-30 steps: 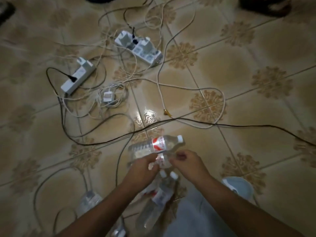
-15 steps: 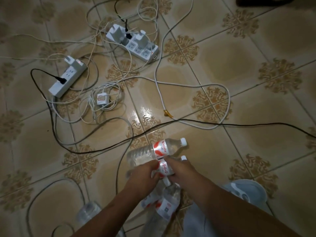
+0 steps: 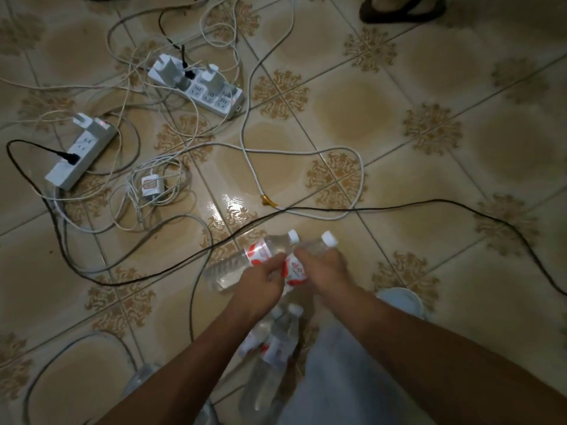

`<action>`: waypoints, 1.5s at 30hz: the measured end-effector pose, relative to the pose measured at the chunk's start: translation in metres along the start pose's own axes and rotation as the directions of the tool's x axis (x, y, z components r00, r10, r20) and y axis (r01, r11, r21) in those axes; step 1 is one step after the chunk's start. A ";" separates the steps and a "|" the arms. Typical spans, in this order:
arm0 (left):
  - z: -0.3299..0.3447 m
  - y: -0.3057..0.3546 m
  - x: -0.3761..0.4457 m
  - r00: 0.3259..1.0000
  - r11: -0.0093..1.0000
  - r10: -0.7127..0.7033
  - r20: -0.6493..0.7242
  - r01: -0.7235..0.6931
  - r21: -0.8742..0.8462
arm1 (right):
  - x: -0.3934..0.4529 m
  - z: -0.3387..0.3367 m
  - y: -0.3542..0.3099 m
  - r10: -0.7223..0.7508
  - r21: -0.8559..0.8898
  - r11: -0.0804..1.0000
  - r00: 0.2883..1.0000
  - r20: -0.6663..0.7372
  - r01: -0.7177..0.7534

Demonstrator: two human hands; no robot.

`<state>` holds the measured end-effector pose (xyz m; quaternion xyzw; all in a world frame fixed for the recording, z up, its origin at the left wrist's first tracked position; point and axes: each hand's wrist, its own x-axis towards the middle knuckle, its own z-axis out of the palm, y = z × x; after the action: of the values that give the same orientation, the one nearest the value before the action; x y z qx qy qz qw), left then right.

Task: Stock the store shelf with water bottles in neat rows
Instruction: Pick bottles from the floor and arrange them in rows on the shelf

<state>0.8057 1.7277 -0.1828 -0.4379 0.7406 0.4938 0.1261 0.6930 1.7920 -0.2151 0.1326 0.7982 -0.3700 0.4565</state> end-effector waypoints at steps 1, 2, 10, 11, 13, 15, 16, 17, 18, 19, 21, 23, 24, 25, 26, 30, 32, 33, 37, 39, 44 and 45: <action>0.001 0.020 -0.005 0.999 0.999 0.048 0.005 -0.048 0.001 | -0.010 -0.020 -0.009 -0.045 -0.002 0.999 0.999 -0.030 0.045; 0.002 0.041 -0.012 0.994 0.995 0.105 0.010 -0.105 -0.002 | -0.018 -0.041 -0.016 -0.071 0.013 0.997 0.995 -0.065 0.072; 0.051 0.214 -0.109 0.835 0.866 0.478 0.272 -0.500 0.015 | -0.140 -0.261 -0.024 -0.249 0.034 0.959 0.898 -0.362 0.280; 0.063 0.231 -0.124 0.800 0.842 0.510 0.317 -0.540 0.007 | -0.158 -0.287 -0.016 -0.263 0.050 0.951 0.883 -0.389 0.306; 0.090 0.260 -0.158 0.728 0.794 0.558 0.398 -0.608 -0.002 | -0.194 -0.336 0.009 -0.255 0.069 0.945 0.851 -0.458 0.320; 0.117 0.282 -0.199 0.652 0.748 0.594 0.471 -0.663 -0.026 | -0.236 -0.376 0.037 -0.255 0.062 0.939 0.803 -0.539 0.339; 0.129 0.291 -0.220 0.622 0.738 0.604 0.499 -0.673 -0.053 | -0.259 -0.393 0.051 -0.252 0.049 0.939 0.778 -0.576 0.340; 0.140 0.298 -0.245 0.595 0.733 0.611 0.523 -0.675 -0.088 | -0.281 -0.410 0.068 -0.241 0.035 0.943 0.755 -0.610 0.330; 0.150 0.304 -0.270 0.556 0.718 0.626 0.547 -0.684 -0.126 | -0.305 -0.425 0.084 -0.229 0.025 0.948 0.734 -0.640 0.317; 0.161 0.309 -0.295 0.506 0.694 0.643 0.576 -0.702 -0.158 | -0.330 -0.441 0.099 -0.222 0.013 0.950 0.705 -0.673 0.311; 0.183 0.320 -0.345 0.389 0.628 0.678 0.624 -0.747 -0.218 | -0.382 -0.470 0.129 -0.199 -0.012 0.958 0.634 -0.747 0.287; 0.202 0.334 -0.393 0.293 0.568 0.708 0.642 -0.776 -0.273 | -0.436 -0.498 0.154 -0.187 -0.043 0.965 0.566 -0.803 0.259; 0.209 0.342 -0.420 0.261 0.546 0.719 0.645 -0.786 -0.290 | -0.465 -0.510 0.165 -0.183 -0.051 0.966 0.532 -0.827 0.253; 0.214 0.350 -0.446 0.231 0.523 0.731 0.643 -0.794 -0.309 | -0.493 -0.521 0.175 -0.176 -0.052 0.965 0.491 -0.853 0.255; 0.220 0.358 -0.471 0.186 0.495 0.743 0.643 -0.799 -0.340 | -0.523 -0.531 0.185 -0.167 -0.053 0.965 0.448 -0.879 0.257; 0.245 0.386 -0.565 -0.070 0.396 0.771 0.633 -0.725 -0.563 | -0.637 -0.558 0.223 -0.080 -0.021 0.974 0.257 -0.963 0.225; 0.249 0.392 -0.619 -0.193 0.328 0.775 0.602 -0.691 -0.644 | -0.696 -0.561 0.244 -0.022 0.013 0.975 0.155 -0.988 0.221; 0.250 0.392 -0.645 -0.247 0.307 0.771 0.587 -0.664 -0.682 | -0.724 -0.558 0.255 0.006 0.030 0.974 0.108 -0.994 0.223; 0.254 0.367 -0.741 -0.409 0.301 0.692 0.595 -0.585 -0.753 | -0.825 -0.519 0.304 0.143 0.124 0.974 -0.093 -0.985 0.188; 0.251 0.342 -0.785 -0.474 0.321 0.627 0.618 -0.566 -0.759 | -0.871 -0.489 0.329 0.209 0.184 0.972 -0.181 -0.961 0.149; 0.220 0.265 -0.886 -0.626 0.397 0.482 0.613 -0.468 -0.790 | -0.966 -0.403 0.382 0.364 0.353 0.930 -0.407 -0.838 0.106; 0.214 0.249 -0.903 -0.665 0.417 0.448 0.598 -0.436 -0.798 | -0.982 -0.386 0.393 0.386 0.383 0.918 -0.441 -0.810 0.101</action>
<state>1.0890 2.4129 0.4283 0.5833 0.4448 0.5953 0.3279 1.2039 2.4621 0.5321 0.5555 0.7154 -0.1290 -0.4036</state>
